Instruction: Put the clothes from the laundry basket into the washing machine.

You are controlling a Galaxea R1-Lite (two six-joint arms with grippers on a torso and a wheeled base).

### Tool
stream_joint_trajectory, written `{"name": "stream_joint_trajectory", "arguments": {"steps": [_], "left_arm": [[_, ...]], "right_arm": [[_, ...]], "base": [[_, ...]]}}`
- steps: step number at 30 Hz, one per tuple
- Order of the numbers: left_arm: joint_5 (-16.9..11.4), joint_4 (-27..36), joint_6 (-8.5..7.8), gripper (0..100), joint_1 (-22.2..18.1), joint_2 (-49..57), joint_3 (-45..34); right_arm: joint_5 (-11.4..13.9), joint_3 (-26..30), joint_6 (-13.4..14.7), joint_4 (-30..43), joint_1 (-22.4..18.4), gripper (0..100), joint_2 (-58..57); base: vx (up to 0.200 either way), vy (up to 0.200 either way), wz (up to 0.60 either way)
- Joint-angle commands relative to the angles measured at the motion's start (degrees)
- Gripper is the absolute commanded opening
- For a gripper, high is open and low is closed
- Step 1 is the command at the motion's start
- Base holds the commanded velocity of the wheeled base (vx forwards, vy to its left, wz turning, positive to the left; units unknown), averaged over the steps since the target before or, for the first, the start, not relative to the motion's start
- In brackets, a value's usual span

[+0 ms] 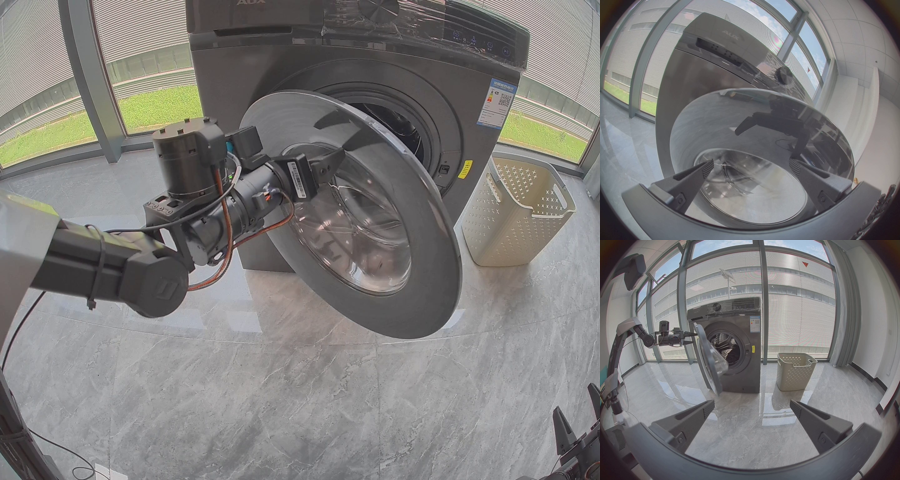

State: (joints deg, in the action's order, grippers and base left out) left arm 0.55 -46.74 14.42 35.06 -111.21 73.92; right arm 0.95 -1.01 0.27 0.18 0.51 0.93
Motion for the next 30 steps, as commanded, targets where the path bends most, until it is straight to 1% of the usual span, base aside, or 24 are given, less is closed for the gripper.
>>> {"name": "stream_joint_trajectory", "arguments": {"steps": [1, 2, 4, 6, 12, 14, 15, 16, 17, 22, 25, 28, 30], "left_arm": [[2.2, 0.2, 1.31, 100, -0.7, -3.8, 4.7], [2.2, 0.2, 1.31, 100, -0.7, -3.8, 4.7], [3.2, 0.5, 1.57, 100, -1.2, -4.8, 6.4], [4.5, 0.4, 2.28, 100, -1.5, -6.0, 7.9], [8.8, 0.8, 6.41, 100, -1.5, -9.9, 14.9], [9.9, 0.7, 7.46, 100, -1.6, -10.8, 16.8], [10.0, 0.7, 7.55, 100, -1.6, -10.8, 16.9], [10.9, 0.8, 8.25, 100, -1.6, -11.2, 17.8], [11.1, 0.8, 8.61, 100, -1.6, -11.3, 17.9], [11.1, 1.0, 8.78, 100, -1.5, -9.7, 15.4], [11.1, 2.8, 8.78, 100, -1.5, -8.0, 13.6], [11.1, 3.4, 8.87, 100, -1.7, -8.1, 13.9], [11.1, 3.9, 8.96, 100, -2.8, -8.7, 15.1]], "right_arm": [[0.0, 1.0, 0.0, 0.0, 0.0, 100, -0.9], [0.0, 1.0, 0.0, 0.0, 0.0, 100, -0.9], [0.0, 1.0, 0.1, 0.0, 0.0, 100, -0.9], [0.0, 1.0, 0.1, 0.0, 0.0, 100, -0.9], [0.0, 1.0, 0.1, 0.0, 0.0, 100, -0.9], [0.0, 1.0, 0.1, 0.0, 0.0, 100, -0.9], [0.0, 1.0, 0.1, 0.0, 0.0, 100, -0.9], [0.0, 1.0, 0.1, 0.0, 0.0, 100, -0.9], [0.0, 1.0, 0.1, 0.0, 0.0, 100, -0.9], [0.0, 1.0, 0.1, 0.0, 0.0, 100, -0.9], [0.0, 1.0, 0.1, 0.0, 0.0, 100, -0.9], [0.0, 1.0, 0.1, 0.0, 0.0, 100, -0.9], [0.0, 1.0, 0.1, 0.0, 0.0, 100, -0.9]], "base": [[0.000, 0.000, 0.00], [0.000, 0.000, 0.00], [0.000, 0.000, 0.00], [0.000, 0.000, 0.00], [0.000, 0.000, 0.00], [0.000, 0.000, 0.00], [0.000, 0.000, 0.00], [0.000, 0.000, 0.00], [0.000, 0.000, 0.00], [0.000, 0.000, 0.00], [0.000, 0.000, 0.00], [0.000, 0.000, 0.00], [0.000, 0.000, 0.00]]}}
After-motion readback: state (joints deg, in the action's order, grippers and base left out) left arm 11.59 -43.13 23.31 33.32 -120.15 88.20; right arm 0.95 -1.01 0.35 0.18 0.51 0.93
